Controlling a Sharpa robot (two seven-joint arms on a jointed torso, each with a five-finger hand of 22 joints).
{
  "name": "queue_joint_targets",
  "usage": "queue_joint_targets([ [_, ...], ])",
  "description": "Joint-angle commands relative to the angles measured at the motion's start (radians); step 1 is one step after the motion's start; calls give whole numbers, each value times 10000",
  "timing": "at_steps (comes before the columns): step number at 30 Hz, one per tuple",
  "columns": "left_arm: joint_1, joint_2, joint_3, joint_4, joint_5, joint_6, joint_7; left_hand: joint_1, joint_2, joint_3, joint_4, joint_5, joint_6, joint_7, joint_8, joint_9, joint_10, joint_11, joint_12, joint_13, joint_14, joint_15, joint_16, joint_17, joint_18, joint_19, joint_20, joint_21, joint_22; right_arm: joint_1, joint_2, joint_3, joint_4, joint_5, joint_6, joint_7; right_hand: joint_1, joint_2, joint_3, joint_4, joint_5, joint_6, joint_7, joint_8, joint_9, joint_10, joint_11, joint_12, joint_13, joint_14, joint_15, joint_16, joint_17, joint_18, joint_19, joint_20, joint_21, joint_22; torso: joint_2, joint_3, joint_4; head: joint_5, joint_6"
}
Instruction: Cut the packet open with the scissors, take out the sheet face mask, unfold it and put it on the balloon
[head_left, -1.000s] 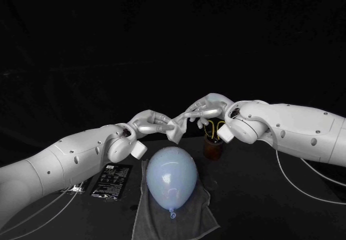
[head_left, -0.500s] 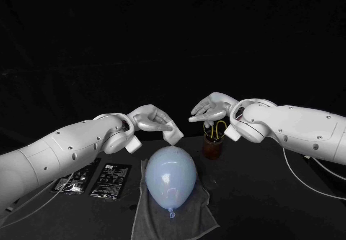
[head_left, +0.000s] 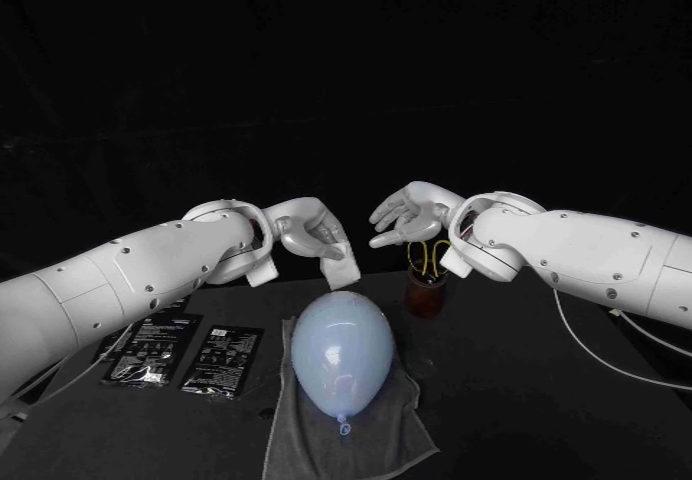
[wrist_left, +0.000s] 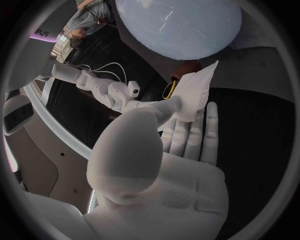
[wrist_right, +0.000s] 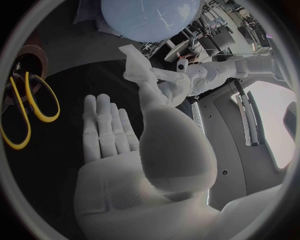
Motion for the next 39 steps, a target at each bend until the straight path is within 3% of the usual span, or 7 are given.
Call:
queue_joint_targets([
  [1, 117, 104, -37, 15, -1767, 209, 77, -4, 129, 13, -67, 32, 8, 16, -103, -34, 31, -32, 64, 77, 53, -28, 43, -3, -213, -157, -15, 210, 166, 1, 188, -15, -93, -311, 689, 456, 227, 167, -421, 3, -31, -77, -11, -65, -23, -31, -35, -45, -252, -422, 275, -830, -658, -17, -301, 292, -480, -723, -6, -6, 1, -31, -15],
  [6, 282, 231, -125, 24, -2670, 268, 55, -18, 125, 113, -135, 28, -62, 3, -283, -89, 11, -42, 137, 117, 42, -37, 97, 7, -220, -355, -33, 558, 425, 1, 465, -51, -223, -229, 1112, 543, 545, 511, -1285, -9, -24, -535, 44, -351, -165, -228, -7, -160, -692, -1258, 715, -2116, -1708, -1, -949, 691, -479, -1989, 1, -12, -4, -61, -32],
  [12, 553, 364, -238, 25, -3495, 391, 24, -32, 94, 170, -188, 28, -8, -18, -375, -110, 17, -62, 218, 162, 70, -65, 170, 27, -168, -381, -69, 929, 673, -7, 776, -97, -435, -190, 1514, 618, 839, 733, -2165, 44, -24, -1646, -37, -791, -537, -882, -106, -426, -945, -2467, 1281, -3156, -2602, -502, -2183, 752, -490, -3242, 14, 1, 13, -76, -47],
  [17, 694, 365, -292, 41, -3788, 418, 11, -48, 83, 197, -208, 28, 40, -30, -424, -119, 15, -73, 263, 187, 85, -80, 216, 40, -152, -445, -79, 1140, 820, -21, 958, -132, -596, -207, 1949, 525, 1006, 602, -2385, 313, -23, -2518, -114, -1090, -824, -1457, -186, -612, -944, -3148, 1458, -3519, -2951, -693, -2658, 749, -483, -3829, 1, -2, 8, -81, -80],
  [24, 797, 223, -289, 176, -3728, 214, 97, -57, 74, 234, -227, 27, 91, -44, -476, -127, 23, -88, 323, 221, 112, -98, 281, 61, -129, -511, -85, 1359, 970, -141, 1110, -189, -707, -307, 2593, 339, 1363, 212, -2253, 1163, -20, -3010, 116, -1231, -954, -1792, 40, -568, -926, -3931, 1563, -3855, -3366, -813, -3156, 755, -496, -4653, -2, -18, 4, -81, -114],
  [31, 863, 154, -276, 305, -3564, 186, 128, -65, 57, 244, -249, 27, 140, -54, -529, -133, 22, -103, 376, 254, 174, -135, 394, 109, -88, -531, -95, 1607, 1131, -203, 1165, -202, -708, -189, 2719, 264, 1585, 235, -2189, 1580, -20, -2729, 317, -1125, -820, -1650, 237, -410, -907, -3916, 1553, -3719, -3400, -820, -3131, 749, -479, -4866, -15, -25, 12, -73, -139],
  [39, 883, 115, -272, 374, -3471, 250, 132, -72, 51, 249, -252, 27, 162, -57, -548, -134, 19, -107, 392, 265, 182, -143, 433, 126, -71, -544, -98, 1694, 1188, -226, 1223, -206, -745, 162, 2432, 228, 1926, 1074, -2227, 1574, -29, -317, 763, -178, 63, -260, 840, 187, -842, -2899, 1133, -3013, -3278, -501, -2642, 717, -416, -5000, -16, -26, 7, -75, -152],
])
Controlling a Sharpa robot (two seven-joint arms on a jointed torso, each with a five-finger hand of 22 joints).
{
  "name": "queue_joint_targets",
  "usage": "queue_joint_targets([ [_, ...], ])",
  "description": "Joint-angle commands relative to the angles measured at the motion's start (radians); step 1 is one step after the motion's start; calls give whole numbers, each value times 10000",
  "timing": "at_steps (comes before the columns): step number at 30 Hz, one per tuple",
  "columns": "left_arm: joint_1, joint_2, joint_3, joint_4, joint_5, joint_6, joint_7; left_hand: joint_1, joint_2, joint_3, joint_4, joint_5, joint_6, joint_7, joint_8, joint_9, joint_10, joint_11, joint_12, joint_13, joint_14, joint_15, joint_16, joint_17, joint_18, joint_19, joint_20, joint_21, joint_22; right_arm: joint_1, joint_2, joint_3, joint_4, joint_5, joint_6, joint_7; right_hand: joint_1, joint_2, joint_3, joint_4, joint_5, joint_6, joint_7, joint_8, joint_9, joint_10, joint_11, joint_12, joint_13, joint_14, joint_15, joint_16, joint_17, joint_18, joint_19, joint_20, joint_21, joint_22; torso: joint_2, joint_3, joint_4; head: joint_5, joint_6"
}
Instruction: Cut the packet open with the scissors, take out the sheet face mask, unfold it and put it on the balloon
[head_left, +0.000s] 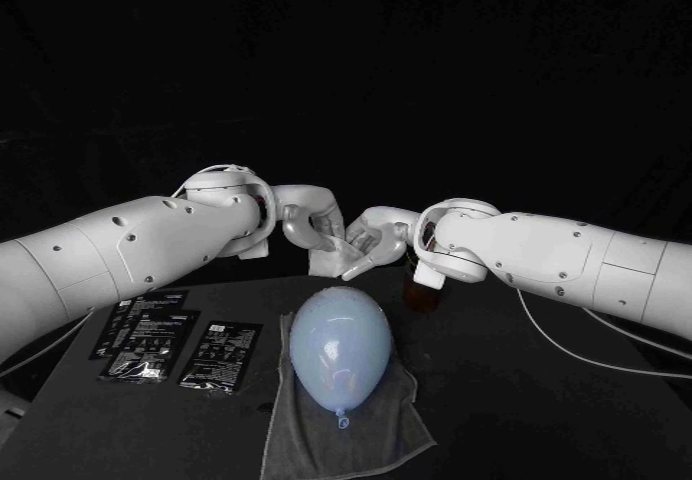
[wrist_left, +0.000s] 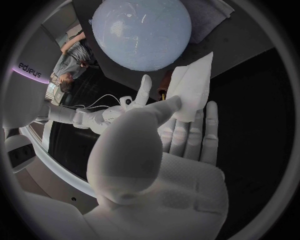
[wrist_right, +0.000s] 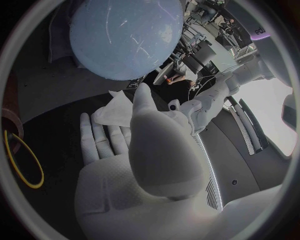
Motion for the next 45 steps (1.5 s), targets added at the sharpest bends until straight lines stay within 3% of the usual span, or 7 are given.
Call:
queue_joint_targets([
  [1, 27, -9, 16, 32, 93, 29, 101, -31, 12, 231, -213, 42, 81, 0, -42, -13, 23, -111, 51, 266, 54, -23, 39, 18, 101, -91, 11, 70, 20, -8, 19, 2, -8, 268, -15, -30, 57, 325, -35, -47, -22, 539, 711, 270, 149, 562, 93, 205, 28, 358, -122, 167, 16, 252, 175, 19, 44, -21, 1, 0, -4, 0, -3],
  [3, 28, -25, 16, 41, 104, 53, 96, -32, 11, 234, -214, 42, 89, 0, -49, -13, 24, -112, 58, 270, 57, -27, 54, 25, 109, -95, 9, 102, 40, -12, 12, 1, 5, 397, -220, 17, 232, 772, 1, -77, -17, 1180, 631, 608, 257, 1342, -117, 451, 38, 1014, -339, 449, 45, 460, 493, 26, 120, -37, 4, 2, -5, 17, -19],
  [10, 31, -57, 16, 57, 115, 148, 55, -33, 0, 238, -223, 41, 108, 1, -74, -15, 26, -116, 76, 282, 78, -42, 109, 50, 139, -100, 2, 206, 105, -18, -58, 1, 69, 761, -968, 254, 809, 1764, 228, 80, -15, 2306, 230, 942, 243, 2630, -609, 534, -84, 2345, -796, 817, 18, 862, 1368, 3, 380, -103, -1, 6, -4, 30, -31],
  [23, 31, -106, 16, 94, 120, 273, 5, -40, -21, 237, -234, 41, 125, 1, -116, -18, 34, -122, 100, 296, 105, -62, 193, 89, 185, -99, -7, 359, 199, -24, -198, 0, 207, 1142, -1504, 438, 1779, 2357, 944, -95, -4, 3049, -131, 1046, 176, 3717, -981, 134, -93, 3544, -1151, 741, -64, 875, 2348, -307, 666, -152, -5, 13, -13, 39, -27],
  [34, 32, -117, 23, 159, 581, 43, 46, -136, -21, 287, -147, 43, -19, 57, -265, -57, -52, -88, 64, 289, 125, -64, 294, 137, 222, -116, 29, 494, 276, -39, -268, 0, 441, 1267, -1293, 238, 1787, 1806, 2337, -15, -17, 3441, -287, 1148, 223, 4625, -1173, -388, -91, 4511, -1359, 229, -132, 832, 2803, -571, 938, 35, -4, 1, -6, 35, -22],
  [41, 33, -142, 27, 148, 768, -67, -29, -181, -49, 297, -111, 43, -60, 102, -313, -67, -81, -62, 54, 290, 122, -54, 328, 153, 232, -131, 51, 527, 294, -46, -381, 0, 601, 1508, -1325, 136, 1236, 1169, 3614, -7, -9, 3588, -369, 1259, 379, 5063, -1259, -640, -67, 4953, -1440, -79, -74, 825, 2880, -648, 1104, 249, 0, 2, -5, 36, -24],
  [45, 33, -155, 23, 106, 904, -129, -102, -359, -235, 206, -35, 40, -130, 149, -382, -81, -167, -27, 35, 295, 74, -8, 349, 166, 219, -193, 111, 501, 276, -47, -484, 1, 717, 1869, -1407, 116, 860, 848, 4372, -95, -21, 3584, -374, 1302, 488, 5171, -1266, -770, -61, 5058, -1445, -242, -23, 820, 2856, -655, 1158, 355, 5, 6, -10, 48, -28],
])
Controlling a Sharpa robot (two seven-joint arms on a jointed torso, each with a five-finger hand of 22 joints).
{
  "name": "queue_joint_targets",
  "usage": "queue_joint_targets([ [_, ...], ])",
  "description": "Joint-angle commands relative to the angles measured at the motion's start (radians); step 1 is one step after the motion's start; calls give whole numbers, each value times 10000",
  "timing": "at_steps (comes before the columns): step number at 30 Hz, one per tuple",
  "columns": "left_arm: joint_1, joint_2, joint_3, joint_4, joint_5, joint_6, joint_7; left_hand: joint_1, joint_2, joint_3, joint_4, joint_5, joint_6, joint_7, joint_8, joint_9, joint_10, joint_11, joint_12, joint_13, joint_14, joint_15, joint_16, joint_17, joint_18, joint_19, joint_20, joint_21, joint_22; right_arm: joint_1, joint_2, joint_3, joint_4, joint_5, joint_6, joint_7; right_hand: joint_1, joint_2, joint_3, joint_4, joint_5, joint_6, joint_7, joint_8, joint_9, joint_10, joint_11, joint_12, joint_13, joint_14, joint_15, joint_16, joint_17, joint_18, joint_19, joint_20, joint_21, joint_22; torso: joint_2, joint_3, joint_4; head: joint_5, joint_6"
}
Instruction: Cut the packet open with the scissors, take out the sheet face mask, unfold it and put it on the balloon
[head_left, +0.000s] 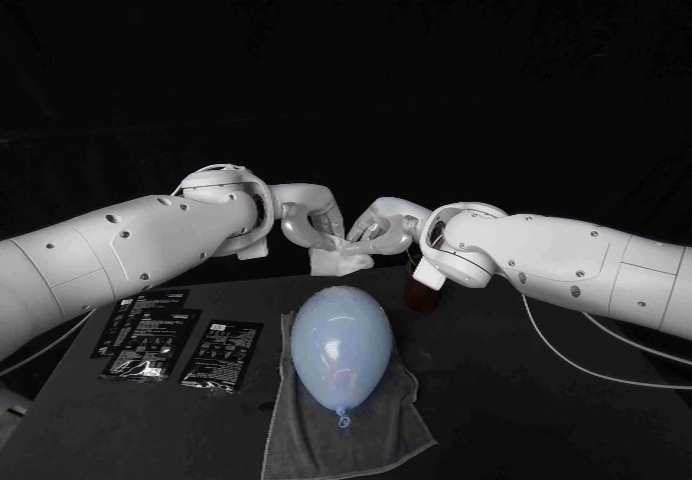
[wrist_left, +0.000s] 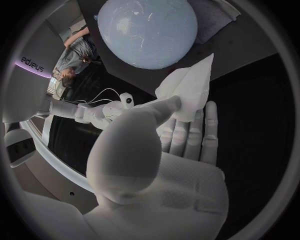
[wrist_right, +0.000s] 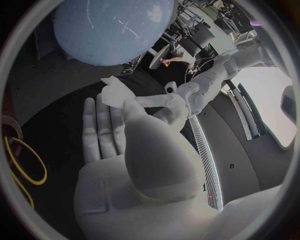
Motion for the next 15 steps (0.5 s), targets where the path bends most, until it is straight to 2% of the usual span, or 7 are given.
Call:
queue_joint_targets([
  [1, 23, -2, 14, -20, 398, -196, -93, -300, -150, -73, 119, 37, -86, 29, -73, -20, -168, 19, -27, 297, -66, 58, 36, 15, 48, -100, 88, -8, -37, -5, -71, 4, 140, 587, -43, 21, -219, -232, 539, -103, 25, 238, -203, 148, 329, 273, -134, -86, 22, 99, -7, -114, 44, 45, 56, 1, 67, 71, 9, 5, -5, 11, -10],
  [2, 23, -9, 13, -22, 439, -180, -108, -425, -243, -158, 196, 35, -101, 28, -91, -17, -220, 20, -36, 301, -126, 90, 32, 16, 52, -130, 128, -87, -93, -5, -106, 5, 180, 705, -59, 22, -487, -406, 994, -196, 28, 228, -198, 175, 400, 325, -136, -147, 24, 152, -7, -196, 84, 44, 42, -1, 101, 138, 9, 6, -6, 11, -11],
  [3, 23, -24, 12, -22, 513, -146, -129, -668, -426, -312, 366, 29, -170, 25, -140, -13, -377, 42, -104, 282, -273, 157, 6, 14, 80, -166, 214, -309, -253, -5, -169, 5, 256, 947, -84, 26, -487, -406, 994, -196, 28, 228, -198, 175, 400, 325, -136, -147, 24, 152, -7, -196, 84, 44, 42, -1, 101, 138, 10, 4, -3, 18, -15],
  [5, 23, -44, 11, -10, 607, -111, -154, -809, -602, -395, 503, 23, -267, 50, -199, -4, -555, 97, -211, 237, -429, 211, -14, 15, 153, -158, 318, -612, -482, -6, -250, 6, 360, 1310, -111, 37, -851, -603, 1547, -375, 28, 215, -197, 212, 494, 383, -135, -196, 30, 211, -8, -288, 144, 44, 20, -6, 146, 227, 6, 5, 2, 30, -9],
  [9, 23, -78, 10, 33, 784, -103, -200, -1150, -1092, -577, 793, 32, -650, 210, -391, -21, -1144, 338, -612, 40, -813, 385, -140, -19, 219, -259, 569, -1315, -981, -6, -398, 8, 571, 2073, -122, 66, -1104, -710, 1897, -526, 27, 205, -198, 240, 561, 411, -136, -215, 33, 246, -10, -343, 189, 43, 5, -7, 178, 289, 0, 6, -5, 31, -15],
  [13, 23, -97, 9, 59, 873, -188, -265, -1162, -1396, -783, 1013, 37, -1069, 374, -559, -12, -1881, 597, -1040, -207, -1298, 609, -326, -92, 193, -443, 693, -2161, -1569, -7, -513, 12, 754, 2670, -118, 105, -1702, -883, 2581, -914, 24, 170, -193, 299, 718, 445, -134, -230, 36, 301, -8, -455, 297, 41, -48, -5, 244, 435, -5, 8, -4, 28, -11],
  [15, 23, -105, 9, 64, 914, -251, -299, -1114, -1428, -885, 1070, 42, -1166, 419, -588, 0, -2026, 653, -1106, -257, -1415, 660, -371, -120, 159, -446, 699, -2377, -1728, -7, -572, 14, 842, 2944, -121, 129, -1787, -897, 2670, -977, 24, 163, -192, 307, 741, 446, -132, -232, 37, 305, -7, -471, 313, 41, -55, -6, 254, 458, -7, 9, -6, 19, -4],
])
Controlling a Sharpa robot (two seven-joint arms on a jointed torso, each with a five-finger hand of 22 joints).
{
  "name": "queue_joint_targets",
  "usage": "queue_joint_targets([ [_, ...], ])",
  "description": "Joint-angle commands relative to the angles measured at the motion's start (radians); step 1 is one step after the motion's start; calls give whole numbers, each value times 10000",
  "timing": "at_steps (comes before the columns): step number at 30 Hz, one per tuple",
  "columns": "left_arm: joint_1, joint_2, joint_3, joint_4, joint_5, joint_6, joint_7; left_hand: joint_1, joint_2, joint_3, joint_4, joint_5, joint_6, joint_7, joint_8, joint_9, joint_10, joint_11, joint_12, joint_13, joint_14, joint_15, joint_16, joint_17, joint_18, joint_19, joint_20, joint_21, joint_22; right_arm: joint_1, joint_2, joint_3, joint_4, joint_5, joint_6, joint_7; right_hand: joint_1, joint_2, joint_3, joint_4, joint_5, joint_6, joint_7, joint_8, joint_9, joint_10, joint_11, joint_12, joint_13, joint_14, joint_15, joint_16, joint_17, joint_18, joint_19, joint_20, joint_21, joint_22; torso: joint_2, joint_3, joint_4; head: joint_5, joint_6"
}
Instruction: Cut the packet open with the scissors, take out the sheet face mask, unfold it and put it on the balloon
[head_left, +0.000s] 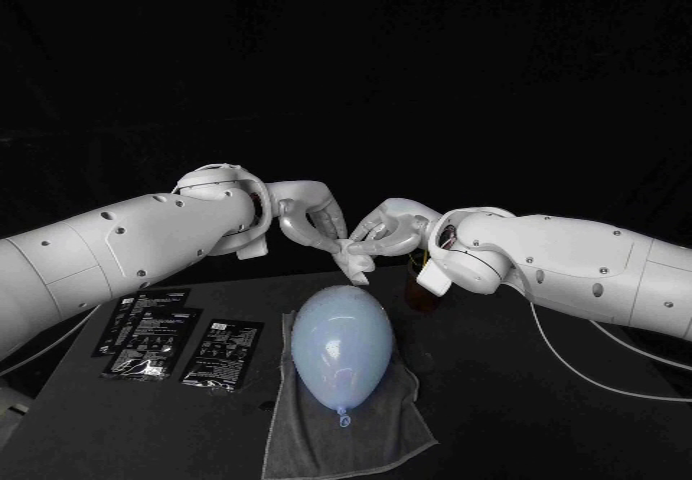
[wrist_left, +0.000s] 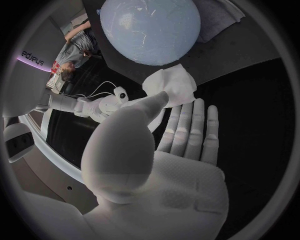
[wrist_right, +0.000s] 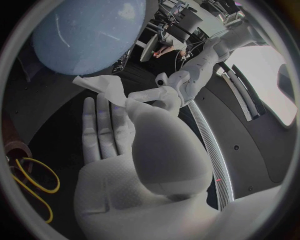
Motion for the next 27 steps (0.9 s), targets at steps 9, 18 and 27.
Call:
queue_joint_targets([
  [9, 18, -90, 7, -10, 873, -874, -339, 879, 187, -1032, 438, -23, -592, 203, -85, 176, -916, 312, -243, -149, -962, 371, -738, -452, -664, -1258, 13, -2397, -1596, 0, -418, 24, 473, 2603, -64, 339, -405, -31, 502, -381, 40, -12, -39, 67, 728, 62, 15, -64, 14, 85, -23, -121, 82, 114, -79, -6, 107, 113, 4, 0, -9, -10, 67],
  [18, 0, -566, 4, 81, 3682, -2988, -432, 1248, 440, -383, 577, -21, -482, 349, 0, 243, -881, 338, -156, -163, -860, 369, -812, -575, -746, -1155, 4, -2645, -1815, 3, -973, 35, 714, 3696, -222, 604, -544, -33, 641, -510, 39, -31, -32, 80, 775, 57, 20, -65, 15, 87, -19, -146, 114, 112, -104, -6, 126, 159, -2, 3, -20, -30, 146],
  [27, -72, -1477, 40, 1030, 5771, -3875, -628, 897, 368, 467, 1338, 1, 66, 80, 458, 499, 40, -44, 580, -17, 640, -141, 379, -175, 119, 1727, -149, -1232, -1297, 11, -1386, 46, 968, 3969, -454, 970, -642, -36, 746, -628, 39, -54, -24, 83, 809, 41, 26, -70, 13, 81, -14, -169, 138, 109, -123, -6, 146, 201, 6, 4, -11, -116, 218],
])
